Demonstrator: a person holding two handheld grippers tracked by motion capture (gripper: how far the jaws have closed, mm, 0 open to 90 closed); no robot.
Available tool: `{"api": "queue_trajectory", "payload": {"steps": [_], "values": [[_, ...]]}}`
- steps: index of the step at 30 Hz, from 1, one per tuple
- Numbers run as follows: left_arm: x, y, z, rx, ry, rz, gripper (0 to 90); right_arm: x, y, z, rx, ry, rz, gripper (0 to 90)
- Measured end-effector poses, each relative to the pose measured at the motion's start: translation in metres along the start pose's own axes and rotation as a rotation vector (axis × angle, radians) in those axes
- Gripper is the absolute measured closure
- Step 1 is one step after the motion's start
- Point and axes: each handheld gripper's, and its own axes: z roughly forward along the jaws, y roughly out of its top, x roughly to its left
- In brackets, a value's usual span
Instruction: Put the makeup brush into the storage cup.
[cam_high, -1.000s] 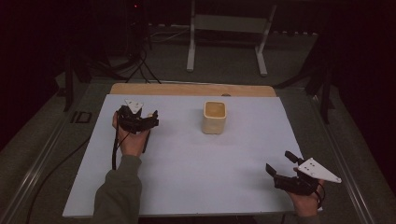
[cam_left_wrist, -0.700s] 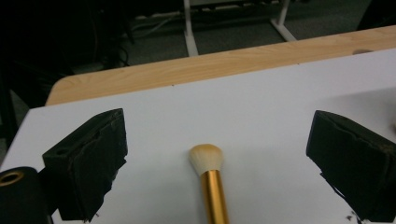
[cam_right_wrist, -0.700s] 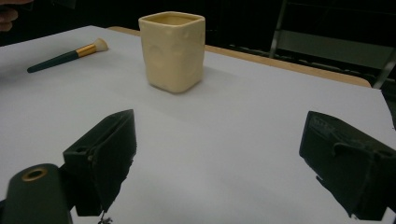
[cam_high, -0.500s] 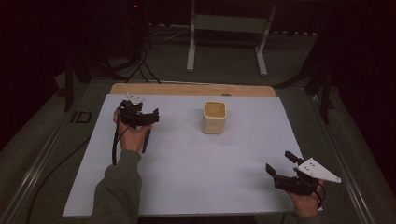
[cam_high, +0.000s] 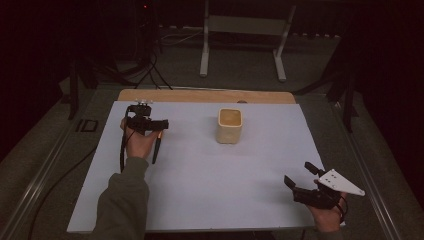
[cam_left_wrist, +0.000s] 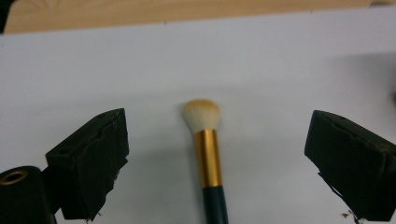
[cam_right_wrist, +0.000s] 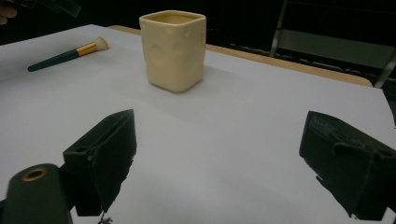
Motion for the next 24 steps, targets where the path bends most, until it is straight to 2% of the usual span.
{"api": "queue_trajectory", "payload": {"steps": [4,7,9,13,19,24], "values": [[-0.001,0.001,0.006,0.075,-0.026,0.009,9.3,0.000,0.000,0.000,0.001,0.000,0.000,10.9],[-0.003,0.001,0.011,0.139,-0.035,0.017,9.9,0.000,0.000,0.000,0.001,0.000,0.000,10.9],[-0.004,0.001,0.014,0.166,-0.028,0.009,11.9,0.000,0.000,0.000,0.000,-0.001,0.000,10.9],[-0.004,0.001,0.018,0.197,-0.020,0.005,11.8,0.000,0.000,0.000,0.000,-0.002,0.001,10.9],[-0.006,-0.001,0.024,0.228,0.005,0.028,13.2,0.000,0.000,0.000,0.001,0.000,0.000,10.9],[-0.005,-0.002,0.032,0.265,0.009,0.020,13.3,0.000,0.000,0.000,0.002,0.002,0.000,10.9]]}}
